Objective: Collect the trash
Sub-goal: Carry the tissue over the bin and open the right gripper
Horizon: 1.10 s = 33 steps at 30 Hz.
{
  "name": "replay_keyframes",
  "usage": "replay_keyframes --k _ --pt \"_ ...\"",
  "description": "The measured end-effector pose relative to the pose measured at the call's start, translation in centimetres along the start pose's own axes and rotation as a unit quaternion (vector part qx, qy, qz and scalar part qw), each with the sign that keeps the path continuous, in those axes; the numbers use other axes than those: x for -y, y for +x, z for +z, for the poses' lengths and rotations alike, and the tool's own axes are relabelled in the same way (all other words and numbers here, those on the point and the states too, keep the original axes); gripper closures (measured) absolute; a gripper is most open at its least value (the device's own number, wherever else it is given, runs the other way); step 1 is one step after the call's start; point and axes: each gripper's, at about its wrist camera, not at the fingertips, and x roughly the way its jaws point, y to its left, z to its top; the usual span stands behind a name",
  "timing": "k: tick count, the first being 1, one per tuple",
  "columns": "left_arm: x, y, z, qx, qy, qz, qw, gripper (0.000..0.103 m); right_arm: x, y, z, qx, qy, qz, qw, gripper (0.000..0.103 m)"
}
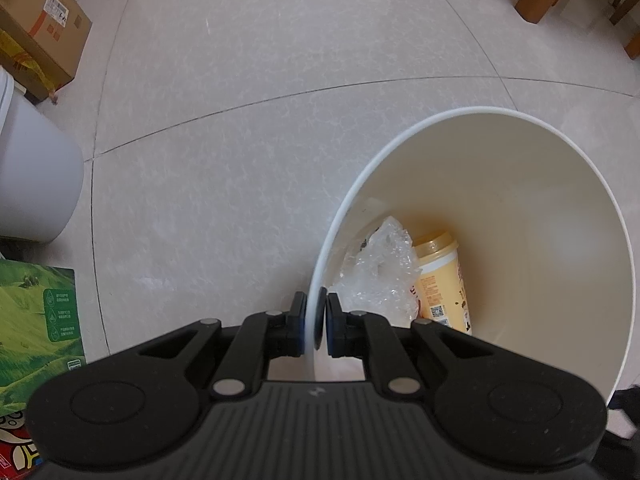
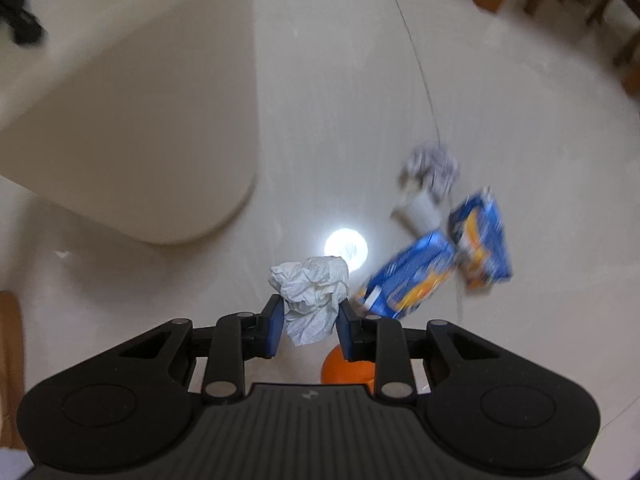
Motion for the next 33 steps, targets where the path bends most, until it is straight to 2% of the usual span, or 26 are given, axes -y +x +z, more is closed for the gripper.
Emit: replay_keyframes --k 6,12,18,20,22,23,33 --pt "0.0 0.0 0.0 0.001 0.000 0.001 1.0000 0.095 -0.7 -8.6 4.6 0.051 -0.023 0.022 0.998 0.071" --pt "0.1 0.1 -0.2 0.005 0.002 0.004 1.0000 0.095 -3.6 -13.4 8.5 0.098 -0.054 0.044 0.993 0.071" --pt "-0.1 0.0 -0.1 0.003 -0.002 0.001 1.0000 0.095 -7.1 -13.7 10.9 0.113 -0.087 0.063 0.988 0.068" --pt "-0.1 0.0 -0.1 0.002 -0.002 0.001 1.0000 0.095 -7.8 -13.6 11.1 0.116 -0.095 0.063 0.987 0.060" --pt "-0.2 0.0 0.0 0.002 -0.004 0.000 1.0000 0.095 -8.3 -13.7 10.9 0.121 -0.100 0.062 0.986 0.047" --pt "-0.2 -0.1 0.0 0.001 -0.004 -0.001 1.0000 0.095 -8.4 -13.7 11.0 0.122 -0.100 0.061 0.986 0.045" --pt "-0.2 0.0 0.0 0.001 -0.005 -0.003 1.0000 0.095 -6.4 -14.1 9.4 0.122 -0.068 0.046 0.989 0.044"
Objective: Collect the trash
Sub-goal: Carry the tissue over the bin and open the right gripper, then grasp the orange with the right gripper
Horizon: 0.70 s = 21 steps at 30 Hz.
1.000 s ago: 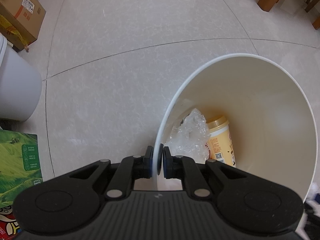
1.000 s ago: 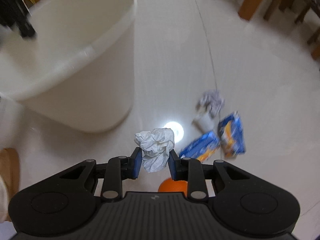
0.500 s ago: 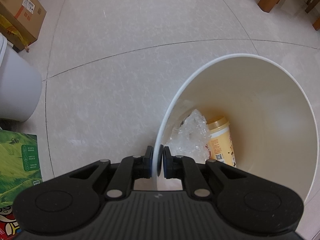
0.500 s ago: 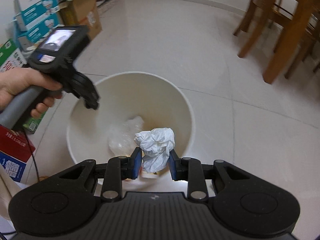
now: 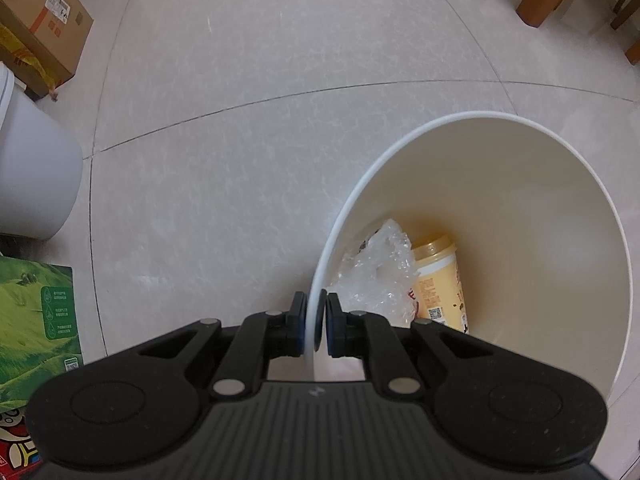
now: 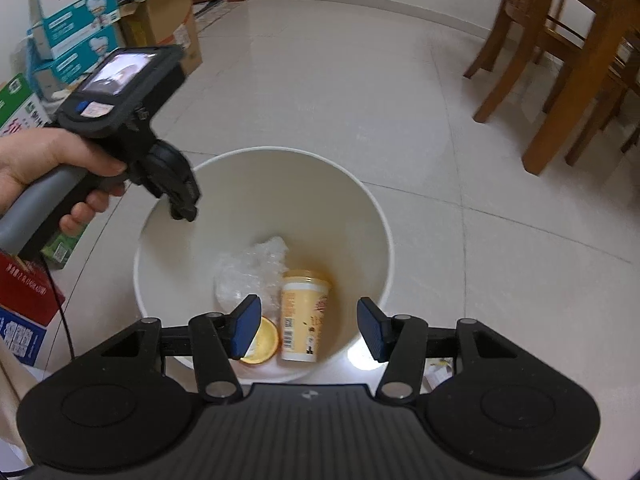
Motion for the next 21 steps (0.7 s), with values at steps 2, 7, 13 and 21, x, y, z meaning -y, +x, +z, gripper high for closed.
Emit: replay_keyframes --k 2,7,13,21 --pt "0.0 0.0 0.0 0.000 -0.003 -0.001 1.0000 0.095 0.7 -0.2 -0.4 0.003 0.010 -0.009 1.000 0.041" --pt "0.1 0.0 0.0 0.000 -0.001 0.000 1.0000 0.095 3.1 -1.1 -2.5 0.014 0.031 -0.041 0.999 0.029" --pt "0.1 -0.1 0.0 0.001 0.000 0.001 1.0000 0.095 7.2 1.0 -7.9 0.008 0.082 -0.078 0.994 0.021" --pt "0.1 -0.1 0.0 0.001 0.002 0.002 1.0000 0.095 11.1 10.5 -17.7 -0.093 0.203 -0.108 0.969 0.021"
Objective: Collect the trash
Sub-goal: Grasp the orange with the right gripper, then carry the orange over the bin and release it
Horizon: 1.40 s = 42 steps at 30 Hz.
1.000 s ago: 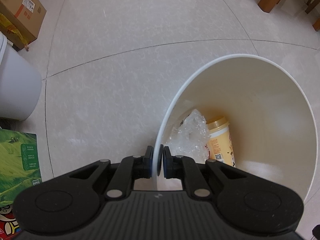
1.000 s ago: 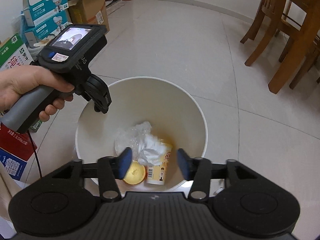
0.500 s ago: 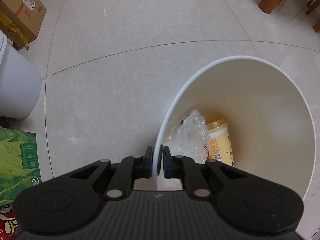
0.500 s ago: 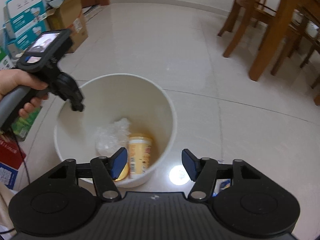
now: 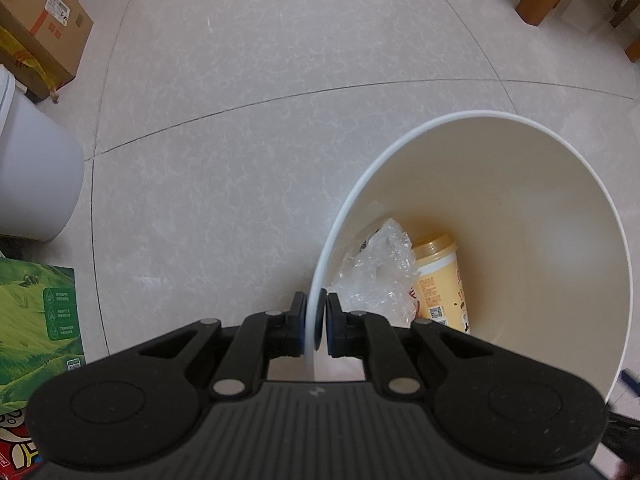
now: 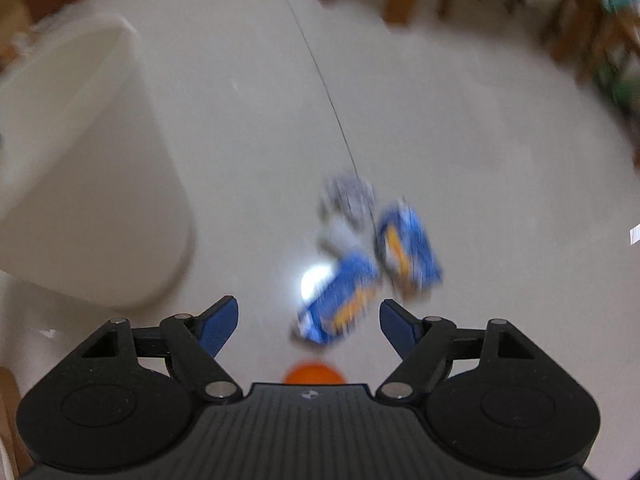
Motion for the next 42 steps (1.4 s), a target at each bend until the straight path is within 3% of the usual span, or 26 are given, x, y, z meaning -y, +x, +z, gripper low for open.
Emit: replay_keyframes --k 6,18,26,32,42 --pt "0.1 0.0 0.0 0.000 0.001 0.002 1.0000 0.095 0.9 6.4 -3.9 -0.070 0.058 0.003 0.996 0.021" --pt "0.1 0.0 0.0 0.000 0.002 0.001 1.0000 0.095 -0.4 12.7 -6.5 -0.108 0.090 -0.028 0.990 0.021" --pt "0.1 0.0 0.1 0.000 0.001 0.001 1.0000 0.095 -0.4 13.7 -6.5 -0.121 0.099 -0.038 0.987 0.021" --pt "0.1 0.0 0.1 0.000 0.001 0.001 1.0000 0.095 -0.2 13.6 -6.1 -0.137 0.098 -0.044 0.985 0.031" --pt "0.1 0.0 0.0 0.000 0.000 0.000 1.0000 0.095 0.5 9.9 -3.5 -0.133 0.077 -0.053 0.987 0.033"
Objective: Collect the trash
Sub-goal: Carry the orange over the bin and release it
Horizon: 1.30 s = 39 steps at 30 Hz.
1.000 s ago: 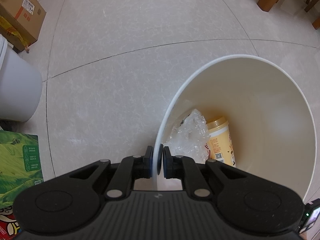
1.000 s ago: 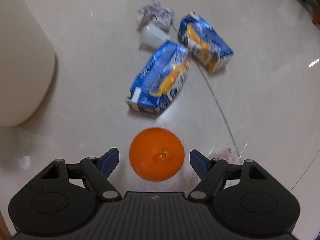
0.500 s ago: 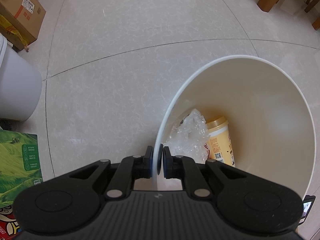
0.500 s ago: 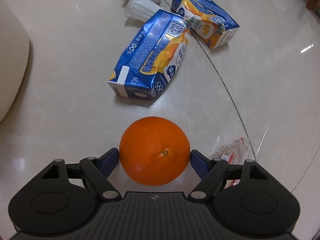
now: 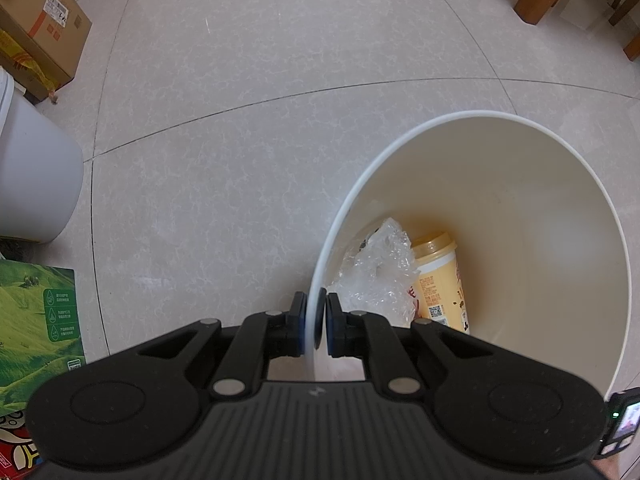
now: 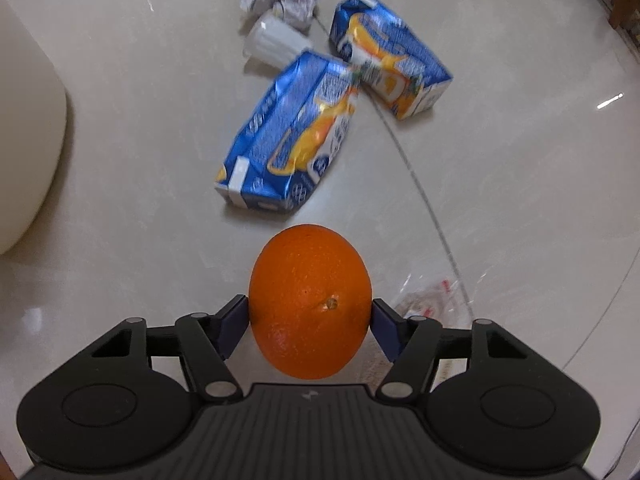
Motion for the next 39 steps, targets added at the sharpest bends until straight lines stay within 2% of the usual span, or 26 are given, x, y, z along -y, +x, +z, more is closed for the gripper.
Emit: replay_keyframes --k 5,10,15,19,25,29,39 --pt "0.2 0.0 -0.1 0.001 0.002 0.002 1.0000 0.095 0.3 -5.5 2.1 0.041 -0.024 0.019 0.999 0.033" --pt "0.2 0.0 -0.1 0.001 0.000 0.003 1.0000 0.095 -0.2 -13.1 4.6 0.100 -0.062 0.036 0.992 0.033" --pt "0.2 0.0 -0.2 0.002 0.000 0.002 1.0000 0.095 -2.3 -20.9 6.5 0.162 -0.109 0.073 0.978 0.033" --pt "0.2 0.0 -0.1 0.002 0.001 0.004 1.0000 0.095 -5.4 -25.5 7.0 0.192 -0.156 0.112 0.963 0.033" --pt "0.1 0.0 -0.1 0.001 0.000 0.002 1.0000 0.095 -10.2 -28.3 6.5 0.196 -0.225 0.139 0.944 0.033" --pt "0.1 0.0 -0.1 0.001 0.001 0.003 1.0000 0.095 -13.0 -29.1 6.2 0.183 -0.253 0.141 0.939 0.033" --pt "0.1 0.0 0.0 0.000 -0.001 0.001 1.0000 0.095 -16.0 -30.0 5.7 0.165 -0.290 0.152 0.930 0.032"
